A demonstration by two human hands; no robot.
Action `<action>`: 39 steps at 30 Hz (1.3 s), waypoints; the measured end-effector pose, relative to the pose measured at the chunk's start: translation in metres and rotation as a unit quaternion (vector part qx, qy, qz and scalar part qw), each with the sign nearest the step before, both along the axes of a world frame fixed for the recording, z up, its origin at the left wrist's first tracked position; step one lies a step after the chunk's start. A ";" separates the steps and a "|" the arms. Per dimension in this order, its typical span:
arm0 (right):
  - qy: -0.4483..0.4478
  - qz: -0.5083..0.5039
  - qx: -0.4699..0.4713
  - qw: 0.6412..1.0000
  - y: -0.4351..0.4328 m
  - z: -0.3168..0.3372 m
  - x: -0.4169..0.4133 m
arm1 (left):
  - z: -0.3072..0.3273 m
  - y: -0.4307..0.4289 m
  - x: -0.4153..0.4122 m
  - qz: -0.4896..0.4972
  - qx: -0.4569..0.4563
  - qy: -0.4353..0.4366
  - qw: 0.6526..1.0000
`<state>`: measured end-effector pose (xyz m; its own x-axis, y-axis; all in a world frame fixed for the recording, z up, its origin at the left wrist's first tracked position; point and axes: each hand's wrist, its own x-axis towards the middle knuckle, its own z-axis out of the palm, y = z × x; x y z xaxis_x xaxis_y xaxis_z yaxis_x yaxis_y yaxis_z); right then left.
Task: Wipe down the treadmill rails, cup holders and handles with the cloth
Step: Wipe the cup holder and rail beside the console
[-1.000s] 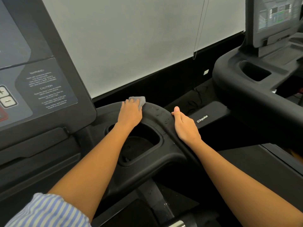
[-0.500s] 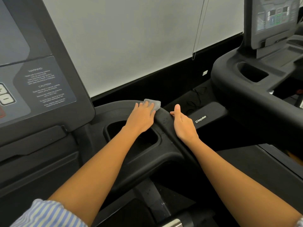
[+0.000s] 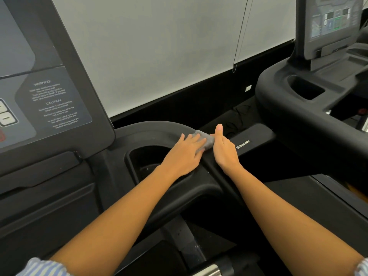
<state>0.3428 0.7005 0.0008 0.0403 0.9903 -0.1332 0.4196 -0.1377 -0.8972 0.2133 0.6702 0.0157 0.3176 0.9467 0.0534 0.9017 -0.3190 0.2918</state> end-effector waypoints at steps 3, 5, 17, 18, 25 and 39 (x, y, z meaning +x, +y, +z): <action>0.024 -0.009 0.008 1.000 0.000 0.000 0.001 | -0.006 -0.010 -0.001 -0.035 -0.004 0.014 0.999; 0.032 -0.015 0.004 0.999 0.001 -0.001 0.001 | -0.008 -0.009 -0.003 -0.029 0.010 0.049 0.998; 0.050 -0.009 0.017 0.999 -0.003 -0.001 0.002 | -0.010 -0.022 0.012 -0.020 0.064 0.070 0.995; 0.046 -0.005 0.018 0.999 -0.003 -0.002 0.001 | -0.007 -0.029 0.013 -0.041 0.062 0.052 0.996; 0.225 -0.041 -0.012 0.974 -0.006 0.013 0.012 | 0.005 -0.052 0.014 0.095 -0.038 -0.314 0.944; 0.031 0.179 0.107 0.977 -0.050 0.035 0.007 | 0.029 -0.077 -0.016 0.170 -0.085 -0.459 0.868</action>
